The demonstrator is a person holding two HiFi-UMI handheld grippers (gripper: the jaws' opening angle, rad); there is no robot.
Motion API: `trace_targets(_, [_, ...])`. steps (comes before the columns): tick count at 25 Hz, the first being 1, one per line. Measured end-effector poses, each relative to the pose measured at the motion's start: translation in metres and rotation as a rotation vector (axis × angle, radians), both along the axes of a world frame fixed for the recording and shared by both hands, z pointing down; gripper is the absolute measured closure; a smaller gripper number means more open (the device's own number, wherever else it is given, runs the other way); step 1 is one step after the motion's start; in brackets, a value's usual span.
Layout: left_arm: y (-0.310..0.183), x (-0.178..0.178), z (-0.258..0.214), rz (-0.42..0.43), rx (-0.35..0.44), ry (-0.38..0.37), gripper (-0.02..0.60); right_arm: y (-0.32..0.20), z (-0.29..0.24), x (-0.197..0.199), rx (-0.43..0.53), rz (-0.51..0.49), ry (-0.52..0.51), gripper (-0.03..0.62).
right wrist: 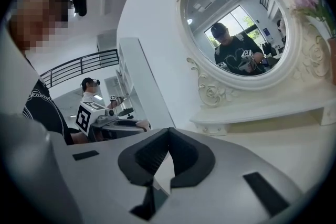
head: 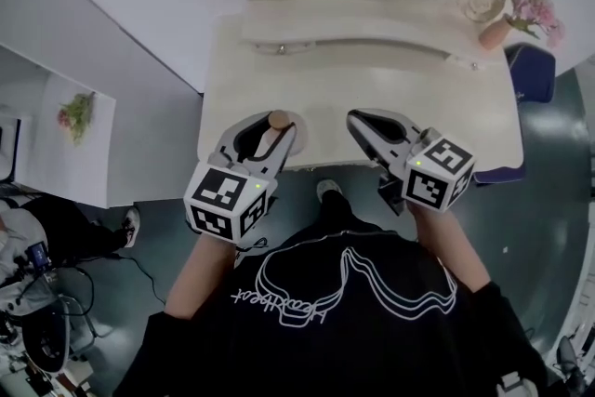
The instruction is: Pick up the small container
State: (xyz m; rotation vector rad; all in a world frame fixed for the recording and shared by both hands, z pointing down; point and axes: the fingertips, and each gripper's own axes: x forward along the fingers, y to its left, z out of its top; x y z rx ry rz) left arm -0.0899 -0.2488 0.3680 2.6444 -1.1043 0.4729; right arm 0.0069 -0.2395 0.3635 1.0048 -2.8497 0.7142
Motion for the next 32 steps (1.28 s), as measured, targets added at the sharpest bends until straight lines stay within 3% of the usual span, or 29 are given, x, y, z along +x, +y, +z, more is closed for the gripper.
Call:
trace_targets(16, [0.056,-0.01,-0.017,0.018,0.022,-0.002,0.445,0.05,-0.014,-0.015,0.051,-0.004,-0.014,0.587])
trace_targets(32, [0.054,-0.001,-0.02,0.029,0.023,0.007,0.445,0.049,-0.016,-0.014,0.073,-0.021,0.006,0.588])
